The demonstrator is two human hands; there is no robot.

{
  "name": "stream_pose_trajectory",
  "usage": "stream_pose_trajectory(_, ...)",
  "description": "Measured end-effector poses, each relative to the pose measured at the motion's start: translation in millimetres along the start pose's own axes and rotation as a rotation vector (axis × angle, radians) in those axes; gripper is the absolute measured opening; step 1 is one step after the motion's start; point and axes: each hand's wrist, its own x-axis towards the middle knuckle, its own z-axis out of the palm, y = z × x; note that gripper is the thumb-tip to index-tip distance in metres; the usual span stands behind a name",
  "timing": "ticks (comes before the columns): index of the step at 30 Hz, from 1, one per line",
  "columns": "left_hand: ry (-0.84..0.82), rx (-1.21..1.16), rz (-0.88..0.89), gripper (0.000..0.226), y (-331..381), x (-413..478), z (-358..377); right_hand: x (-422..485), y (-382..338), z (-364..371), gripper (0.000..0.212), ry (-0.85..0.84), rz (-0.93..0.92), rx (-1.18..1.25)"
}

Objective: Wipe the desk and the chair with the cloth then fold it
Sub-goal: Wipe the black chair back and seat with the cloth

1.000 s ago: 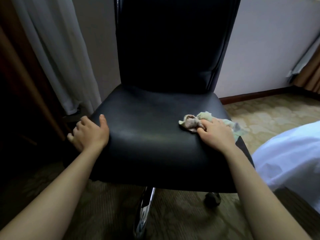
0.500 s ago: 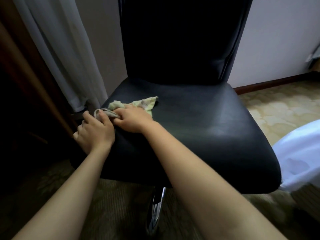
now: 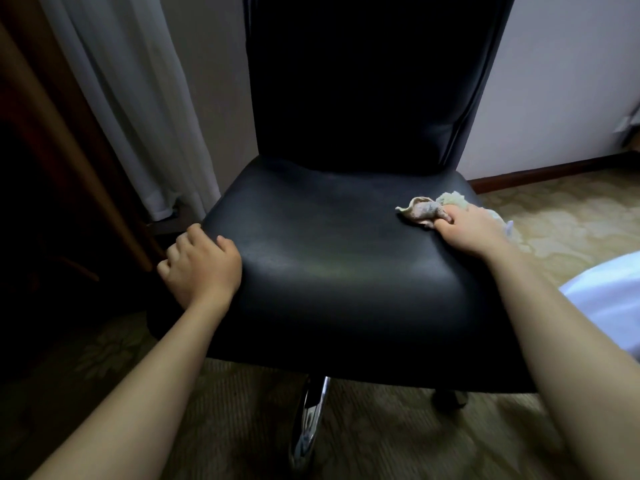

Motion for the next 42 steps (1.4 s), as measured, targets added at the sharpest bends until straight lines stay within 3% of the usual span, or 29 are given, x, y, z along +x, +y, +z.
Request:
stream_pose_trajectory(3,-0.191,0.121,0.118,0.046,4.1,10.7,-5.8,9.0,-12.9,0.2,0.032,-0.038,0.100,-0.002)
stream_pose_trajectory(6,-0.322,0.201,0.174,0.051,4.0,34.9,-9.3,22.4,-46.8,-0.1,0.051,-0.079,0.057,-0.009)
stream_pose_trajectory(11,-0.082,0.126,0.164,0.058,7.4,37.8,6.9,29.8,-178.8,27.7,0.049,-0.084,-0.306,0.019)
stream_pose_trajectory(14,-0.030,0.093,0.150,0.060,3.6,36.0,13.4,-1.8,-263.8,35.5,0.046,-0.142,-0.502,0.070)
stream_pose_trajectory(17,-0.013,0.032,0.139,0.062,2.1,39.0,16.4,-19.9,-291.2,33.2,0.043,-0.194,-0.582,0.152)
stream_pose_trajectory(21,-0.016,-0.015,0.150,0.062,0.3,40.0,14.5,-3.7,-230.4,30.3,0.035,-0.104,-0.596,0.147)
stream_pose_trajectory(28,-0.085,0.036,0.148,0.054,4.8,35.9,10.1,47.7,-9.2,4.1,0.032,0.013,-0.076,0.005)
stream_pose_trajectory(33,-0.311,0.091,0.179,0.046,16.7,47.3,1.4,50.1,-19.0,3.0,0.039,0.028,0.102,-0.053)
stream_pose_trajectory(35,-0.334,0.099,0.175,0.045,27.3,50.1,3.4,48.4,-59.4,7.8,0.045,0.014,-0.008,-0.022)
stream_pose_trajectory(39,-0.234,0.089,0.128,0.044,30.6,46.8,12.9,21.8,-212.6,31.2,0.042,-0.068,-0.486,0.072)
stream_pose_trajectory(42,-0.172,0.102,0.094,0.043,26.8,49.6,21.8,27.8,-290.3,37.2,0.045,-0.188,-0.599,0.131)
